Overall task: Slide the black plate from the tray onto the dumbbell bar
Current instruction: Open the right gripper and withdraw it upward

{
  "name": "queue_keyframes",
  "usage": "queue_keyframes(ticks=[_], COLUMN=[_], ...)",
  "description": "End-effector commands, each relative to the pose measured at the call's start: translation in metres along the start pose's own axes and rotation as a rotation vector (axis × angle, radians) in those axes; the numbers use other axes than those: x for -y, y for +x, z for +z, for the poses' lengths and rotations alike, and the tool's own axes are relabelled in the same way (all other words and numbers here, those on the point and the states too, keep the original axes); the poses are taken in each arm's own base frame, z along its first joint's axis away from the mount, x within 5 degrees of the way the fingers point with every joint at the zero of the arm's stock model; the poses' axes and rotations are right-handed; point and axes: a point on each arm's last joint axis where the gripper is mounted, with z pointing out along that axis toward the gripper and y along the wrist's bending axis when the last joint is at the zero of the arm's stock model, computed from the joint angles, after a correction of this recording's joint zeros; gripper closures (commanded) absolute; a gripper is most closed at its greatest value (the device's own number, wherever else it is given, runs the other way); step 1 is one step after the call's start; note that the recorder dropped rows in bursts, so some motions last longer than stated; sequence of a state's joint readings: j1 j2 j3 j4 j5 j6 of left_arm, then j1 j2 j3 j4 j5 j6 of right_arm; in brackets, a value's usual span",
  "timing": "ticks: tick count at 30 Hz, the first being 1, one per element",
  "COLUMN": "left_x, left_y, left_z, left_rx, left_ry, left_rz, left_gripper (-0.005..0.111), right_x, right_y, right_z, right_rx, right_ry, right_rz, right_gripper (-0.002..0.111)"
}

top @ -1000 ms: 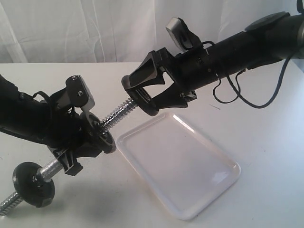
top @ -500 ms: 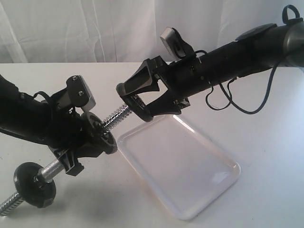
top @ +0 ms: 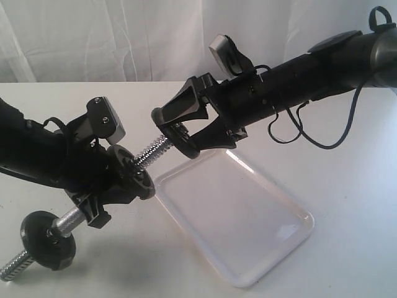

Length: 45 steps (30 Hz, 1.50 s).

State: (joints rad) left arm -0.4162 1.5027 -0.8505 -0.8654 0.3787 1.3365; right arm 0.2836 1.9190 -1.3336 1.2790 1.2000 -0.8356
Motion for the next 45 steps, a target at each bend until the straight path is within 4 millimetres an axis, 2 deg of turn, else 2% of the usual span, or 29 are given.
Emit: queue_keyframes(ticks=[1,3,7,9,10,25,30,33,41,43,45], left_x=[0.000,0.000,0.000,0.000,0.000,0.000,-0.001,-0.001,-0.002,-0.003,-0.005], left_y=[-0.024,-0.024,-0.024,-0.024,-0.024,-0.024,-0.024,-0.024,-0.024,-0.027,-0.031], left_z=[-0.017,-0.017,-0.017,-0.017,-0.017,-0.017,-0.017,-0.017,-0.017,-0.019,-0.021], left_rx=[0.133,0.133,0.133,0.133,0.133,0.133,0.133,0.133,0.133,0.141,0.157], left_ry=[-0.026,-0.026,-0.026,-0.026,-0.026,-0.029,-0.035,-0.035,-0.044,-0.051,-0.059], left_rz=[-0.053,-0.053,-0.053,-0.051,-0.049,-0.041,-0.041,-0.041,-0.042,-0.037,-0.033], left_gripper=[0.107,0.107,0.107,0.107,0.107,0.107,0.107,0.107,0.107,0.107,0.107], right_x=[-0.009,-0.009,-0.009,-0.009,-0.009,-0.012,-0.015,-0.016,-0.012,-0.009,-0.007], right_y=[-0.003,-0.003,-0.003,-0.003,-0.003,-0.006,-0.010,-0.016,-0.037,-0.039,-0.040], right_z=[-0.003,-0.003,-0.003,-0.003,-0.003,-0.003,-0.006,-0.012,-0.049,-0.057,-0.063], right_rx=[0.034,0.034,0.034,0.034,0.034,0.067,0.104,0.121,0.223,0.242,0.254], right_ry=[-0.052,-0.052,-0.052,-0.052,-0.052,-0.081,-0.100,-0.091,-0.048,-0.037,-0.027], right_rz=[-0.038,-0.040,-0.040,-0.040,-0.040,-0.032,-0.078,-0.116,-0.164,-0.163,-0.155], right_gripper=[0.094,0.077,0.034,0.019,0.016,0.015,0.015,0.015,0.015,0.018,0.026])
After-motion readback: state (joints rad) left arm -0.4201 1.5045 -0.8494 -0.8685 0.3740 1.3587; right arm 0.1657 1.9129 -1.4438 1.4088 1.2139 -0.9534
